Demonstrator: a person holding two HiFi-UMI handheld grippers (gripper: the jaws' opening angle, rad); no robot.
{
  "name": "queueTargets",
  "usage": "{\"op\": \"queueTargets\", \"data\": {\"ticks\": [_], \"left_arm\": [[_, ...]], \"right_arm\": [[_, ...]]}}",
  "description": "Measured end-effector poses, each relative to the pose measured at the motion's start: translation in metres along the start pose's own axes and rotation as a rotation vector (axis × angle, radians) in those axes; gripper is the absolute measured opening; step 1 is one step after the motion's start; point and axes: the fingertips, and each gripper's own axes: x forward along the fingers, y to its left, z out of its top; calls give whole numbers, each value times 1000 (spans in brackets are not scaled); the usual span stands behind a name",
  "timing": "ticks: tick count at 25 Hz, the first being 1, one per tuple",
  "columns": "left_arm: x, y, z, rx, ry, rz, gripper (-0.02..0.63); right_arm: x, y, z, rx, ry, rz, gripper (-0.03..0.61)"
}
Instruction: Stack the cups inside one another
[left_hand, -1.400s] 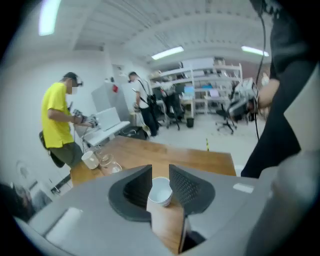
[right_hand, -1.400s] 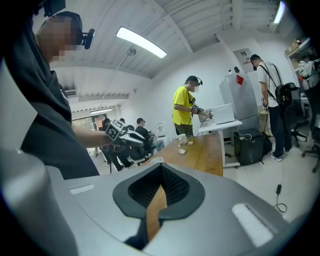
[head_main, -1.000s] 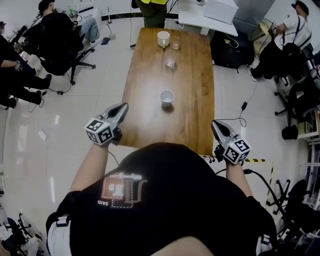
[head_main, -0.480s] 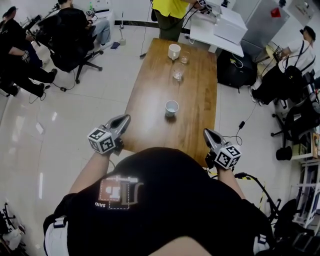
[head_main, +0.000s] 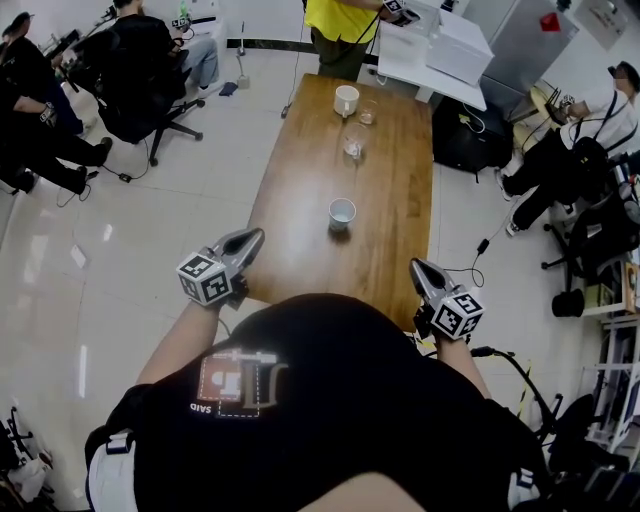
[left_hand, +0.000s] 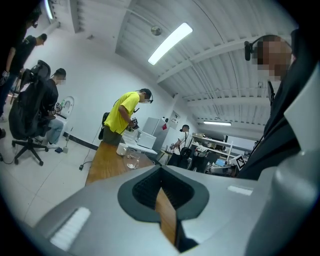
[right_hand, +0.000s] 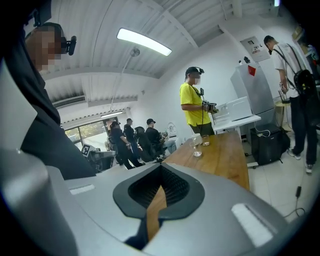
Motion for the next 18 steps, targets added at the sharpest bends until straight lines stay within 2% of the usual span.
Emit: {"op": "queueTargets", "data": {"ticks": [18], "left_arm": [[10,-4,9,12,-5,-37,2]], "right_arm": [[-6,1,4,-21,-17,-4,12]]}}
